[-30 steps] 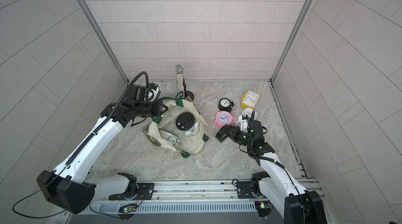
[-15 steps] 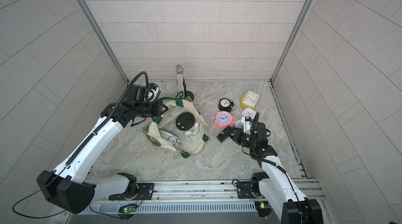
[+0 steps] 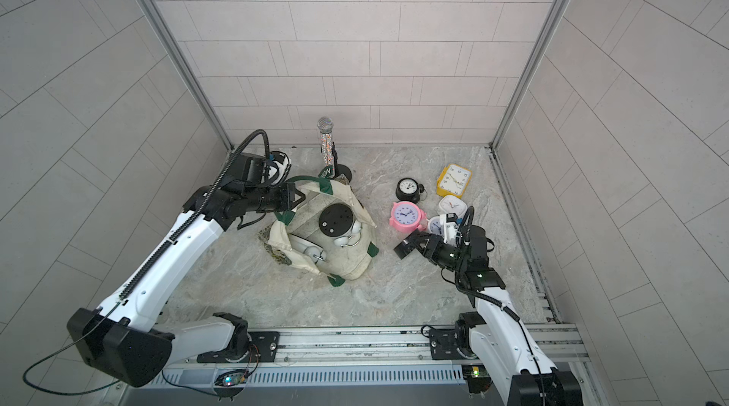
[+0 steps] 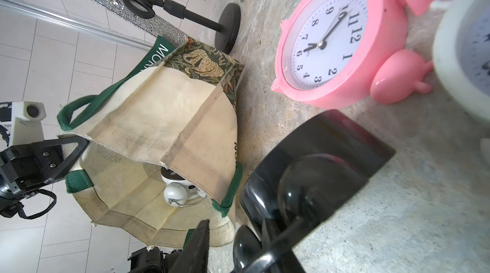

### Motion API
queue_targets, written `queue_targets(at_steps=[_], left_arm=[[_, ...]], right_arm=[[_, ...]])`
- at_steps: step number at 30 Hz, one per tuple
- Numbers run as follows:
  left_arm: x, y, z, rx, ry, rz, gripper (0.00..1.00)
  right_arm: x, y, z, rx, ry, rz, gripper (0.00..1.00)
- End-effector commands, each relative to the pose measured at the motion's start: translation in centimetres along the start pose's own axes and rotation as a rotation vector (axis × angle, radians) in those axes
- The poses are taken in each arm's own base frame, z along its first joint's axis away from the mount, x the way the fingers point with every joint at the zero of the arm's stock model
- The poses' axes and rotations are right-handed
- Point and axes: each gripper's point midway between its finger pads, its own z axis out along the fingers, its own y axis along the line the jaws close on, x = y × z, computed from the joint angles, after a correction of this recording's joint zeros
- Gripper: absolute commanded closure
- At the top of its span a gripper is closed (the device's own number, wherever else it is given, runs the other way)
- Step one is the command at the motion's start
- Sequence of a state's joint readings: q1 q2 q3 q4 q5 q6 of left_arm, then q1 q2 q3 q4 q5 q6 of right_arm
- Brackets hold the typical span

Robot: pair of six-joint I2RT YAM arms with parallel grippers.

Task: Take the alarm clock out of the canvas bag
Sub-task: Place the alarm at the center of the board.

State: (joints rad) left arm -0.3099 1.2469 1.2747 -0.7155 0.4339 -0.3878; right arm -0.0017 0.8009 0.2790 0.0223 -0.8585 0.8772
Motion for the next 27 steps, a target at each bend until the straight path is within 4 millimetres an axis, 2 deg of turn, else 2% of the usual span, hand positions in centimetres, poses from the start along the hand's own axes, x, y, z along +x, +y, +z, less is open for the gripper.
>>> queue_targets(at_steps=[1, 5, 11, 14, 19, 27], left_arm=[[-1.4, -1.1, -0.9, 0.038, -0.048, 0.011, 1.00], [-1.4, -1.2, -0.9, 0.044, -0.047, 0.008, 1.00], [-1.3, -1.2, -1.0, 0.044, -0.047, 0.007, 1.00], [-1.3, -1.1, -0.7, 0.043, -0.046, 0.005, 1.00], [-1.1, -1.0, -0.8, 0.043, -0.041, 0.004, 1.00], [-1.0, -1.0, -1.0, 0.036, -0.044, 0.006, 1.00]], right_arm=[[4.9, -6.8, -0.4, 0.220, 0.112, 0.186, 0.69], [5.3, -7.0, -0.7, 0.230, 0.114, 0.189, 0.75], [5.9, -7.5, -1.3, 0.253, 0.113, 0.195, 0.78], [5.5, -7.7, -1.3, 0.262, 0.087, 0.182, 0.83], [4.0, -6.6, -1.1, 0.224, 0.041, 0.146, 0.90], [3.4, -7.5, -0.8, 0.256, 0.023, 0.122, 0.91]])
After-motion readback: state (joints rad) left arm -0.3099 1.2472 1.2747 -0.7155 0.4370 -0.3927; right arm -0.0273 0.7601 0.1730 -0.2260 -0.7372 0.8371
